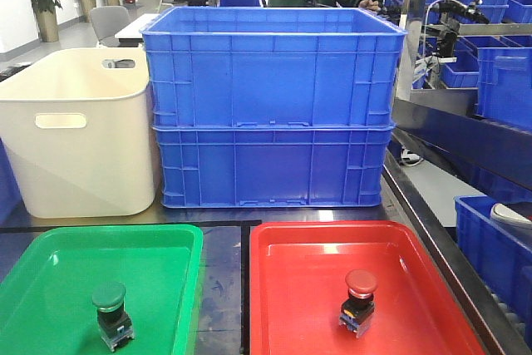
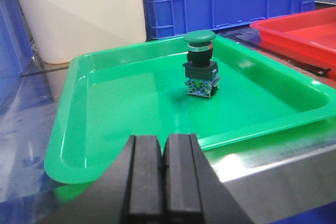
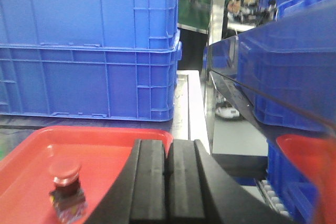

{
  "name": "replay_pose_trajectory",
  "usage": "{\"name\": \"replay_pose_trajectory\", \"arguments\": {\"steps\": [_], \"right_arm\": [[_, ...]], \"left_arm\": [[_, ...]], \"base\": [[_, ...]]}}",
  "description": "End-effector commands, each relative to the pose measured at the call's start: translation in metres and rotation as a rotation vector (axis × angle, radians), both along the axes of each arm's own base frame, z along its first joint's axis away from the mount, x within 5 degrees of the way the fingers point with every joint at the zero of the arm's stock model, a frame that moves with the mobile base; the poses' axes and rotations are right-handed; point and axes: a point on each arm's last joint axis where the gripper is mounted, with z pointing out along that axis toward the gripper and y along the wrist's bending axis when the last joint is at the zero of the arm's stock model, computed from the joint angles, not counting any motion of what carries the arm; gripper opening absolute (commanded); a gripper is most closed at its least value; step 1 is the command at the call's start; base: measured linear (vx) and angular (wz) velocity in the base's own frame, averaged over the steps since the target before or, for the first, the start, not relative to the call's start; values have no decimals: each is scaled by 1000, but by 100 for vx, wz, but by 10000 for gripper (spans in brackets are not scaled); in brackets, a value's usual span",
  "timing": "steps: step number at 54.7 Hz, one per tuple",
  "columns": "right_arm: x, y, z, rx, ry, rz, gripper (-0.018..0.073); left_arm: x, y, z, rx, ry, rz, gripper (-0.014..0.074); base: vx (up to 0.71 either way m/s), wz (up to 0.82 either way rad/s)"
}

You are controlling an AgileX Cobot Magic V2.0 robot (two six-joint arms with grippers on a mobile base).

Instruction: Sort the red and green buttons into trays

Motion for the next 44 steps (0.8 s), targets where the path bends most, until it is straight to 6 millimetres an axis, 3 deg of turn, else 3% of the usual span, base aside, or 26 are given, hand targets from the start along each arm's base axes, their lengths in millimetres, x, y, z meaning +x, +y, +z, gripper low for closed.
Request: {"name": "replay_pose_trajectory", "arguments": {"steps": [1,9,16,23,44], "right_arm": [[-20,-3,-6,25,-128,-10,-8],[-46,-4,-53,50,-167,-5,-8],[-55,-5,-93,20,-184,-4,-8],[-53,-5,-99,24,-98,-4,-8],[-54,-5,-98,24,-107,-3,-8]], "left_arm": [[-1,0,16,-33,-104,-6,-6],[-1,0,16,-33,-104,-6,-6],[-1,0,16,-33,-104,-6,-6],[-1,0,16,-33,-103,-6,-6],[-1,0,16,-32,-99,-6,-6]], "base": [[0,0],[0,0],[0,0],[0,0],[0,0]]}}
